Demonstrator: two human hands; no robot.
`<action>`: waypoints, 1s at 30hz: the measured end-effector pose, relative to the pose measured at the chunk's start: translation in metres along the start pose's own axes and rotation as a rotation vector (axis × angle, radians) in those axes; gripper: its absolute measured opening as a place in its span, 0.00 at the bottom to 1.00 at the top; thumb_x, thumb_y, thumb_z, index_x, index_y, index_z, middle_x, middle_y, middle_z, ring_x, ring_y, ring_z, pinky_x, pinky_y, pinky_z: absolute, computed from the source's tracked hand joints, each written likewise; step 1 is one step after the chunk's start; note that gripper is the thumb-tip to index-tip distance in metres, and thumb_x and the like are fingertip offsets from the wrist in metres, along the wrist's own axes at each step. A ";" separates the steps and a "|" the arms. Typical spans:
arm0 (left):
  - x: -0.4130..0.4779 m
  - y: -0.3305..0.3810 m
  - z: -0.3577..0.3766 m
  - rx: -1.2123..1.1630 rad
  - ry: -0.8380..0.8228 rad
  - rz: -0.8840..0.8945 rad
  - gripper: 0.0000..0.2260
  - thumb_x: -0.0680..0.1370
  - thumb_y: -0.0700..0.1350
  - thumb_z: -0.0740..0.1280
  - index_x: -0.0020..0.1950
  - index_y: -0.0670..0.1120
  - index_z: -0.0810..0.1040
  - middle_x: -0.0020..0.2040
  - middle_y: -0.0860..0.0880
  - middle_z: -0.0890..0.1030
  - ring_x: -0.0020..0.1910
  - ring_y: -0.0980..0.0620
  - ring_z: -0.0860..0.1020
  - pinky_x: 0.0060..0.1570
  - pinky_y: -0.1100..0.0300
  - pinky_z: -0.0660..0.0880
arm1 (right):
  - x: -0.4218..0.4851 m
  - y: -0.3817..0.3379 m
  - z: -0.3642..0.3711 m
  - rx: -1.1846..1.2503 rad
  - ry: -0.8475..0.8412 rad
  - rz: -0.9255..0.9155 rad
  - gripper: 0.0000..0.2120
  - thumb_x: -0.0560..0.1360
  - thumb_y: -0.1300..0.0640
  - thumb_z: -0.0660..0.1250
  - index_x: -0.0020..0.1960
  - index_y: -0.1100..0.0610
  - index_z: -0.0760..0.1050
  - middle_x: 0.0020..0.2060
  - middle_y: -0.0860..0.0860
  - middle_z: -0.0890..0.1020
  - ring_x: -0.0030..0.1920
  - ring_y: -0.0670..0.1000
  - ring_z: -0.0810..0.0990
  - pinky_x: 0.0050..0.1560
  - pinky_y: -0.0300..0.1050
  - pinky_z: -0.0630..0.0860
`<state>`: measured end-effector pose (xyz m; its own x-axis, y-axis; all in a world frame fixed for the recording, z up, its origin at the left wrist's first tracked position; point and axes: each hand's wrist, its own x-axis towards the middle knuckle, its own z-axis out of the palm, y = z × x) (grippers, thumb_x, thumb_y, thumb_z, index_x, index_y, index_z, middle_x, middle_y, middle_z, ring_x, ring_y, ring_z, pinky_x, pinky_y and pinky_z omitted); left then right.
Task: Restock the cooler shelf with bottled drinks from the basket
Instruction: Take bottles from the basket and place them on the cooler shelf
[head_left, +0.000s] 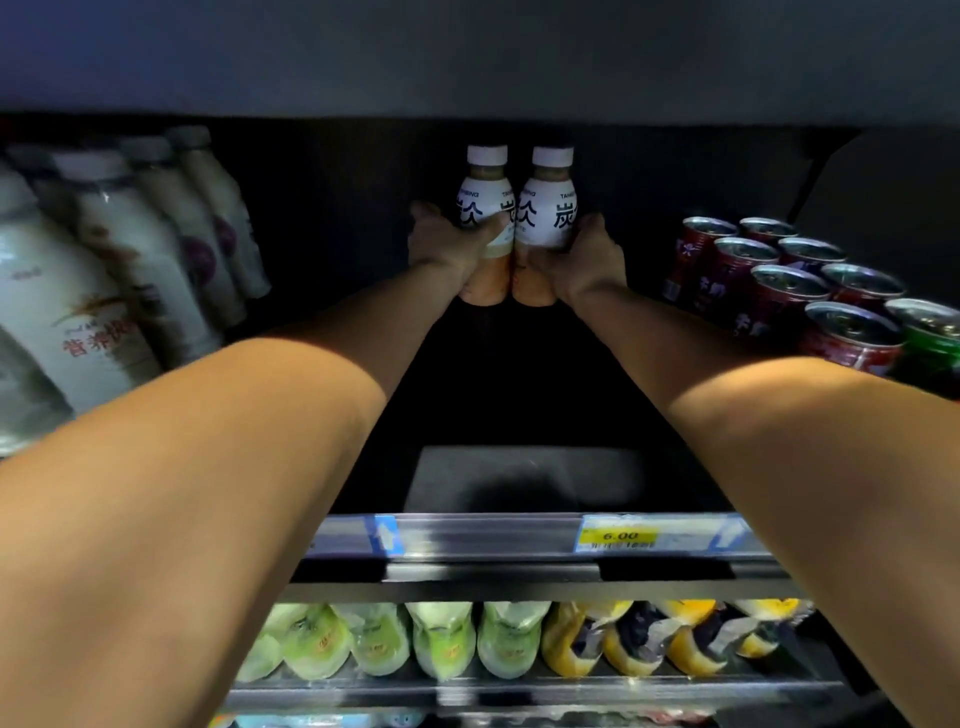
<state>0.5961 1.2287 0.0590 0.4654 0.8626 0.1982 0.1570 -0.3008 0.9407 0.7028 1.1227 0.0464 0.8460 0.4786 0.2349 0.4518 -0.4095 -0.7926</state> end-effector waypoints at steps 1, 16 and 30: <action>-0.001 0.002 -0.002 0.043 -0.029 -0.003 0.38 0.72 0.58 0.75 0.73 0.42 0.63 0.70 0.45 0.73 0.68 0.47 0.74 0.53 0.64 0.69 | -0.001 -0.002 -0.003 -0.026 -0.021 0.030 0.34 0.70 0.43 0.74 0.68 0.58 0.67 0.63 0.57 0.78 0.62 0.58 0.78 0.57 0.48 0.77; -0.145 0.044 -0.043 1.085 -0.384 0.578 0.13 0.79 0.52 0.60 0.58 0.49 0.78 0.61 0.41 0.77 0.59 0.37 0.76 0.52 0.50 0.72 | -0.147 -0.023 -0.103 -0.942 -0.073 -0.225 0.18 0.81 0.51 0.59 0.65 0.60 0.74 0.61 0.63 0.77 0.62 0.64 0.76 0.56 0.51 0.73; -0.339 0.079 0.025 0.581 -0.439 1.357 0.06 0.71 0.45 0.58 0.35 0.47 0.70 0.30 0.47 0.70 0.29 0.44 0.71 0.26 0.57 0.62 | -0.365 0.047 -0.268 -0.997 0.104 -0.008 0.24 0.78 0.45 0.46 0.53 0.53 0.79 0.47 0.50 0.81 0.49 0.58 0.79 0.46 0.54 0.78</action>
<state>0.4725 0.9027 0.0589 0.7294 -0.3348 0.5966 -0.3248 -0.9370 -0.1288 0.4911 0.7206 0.0743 0.8412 0.4332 0.3236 0.4481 -0.8935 0.0313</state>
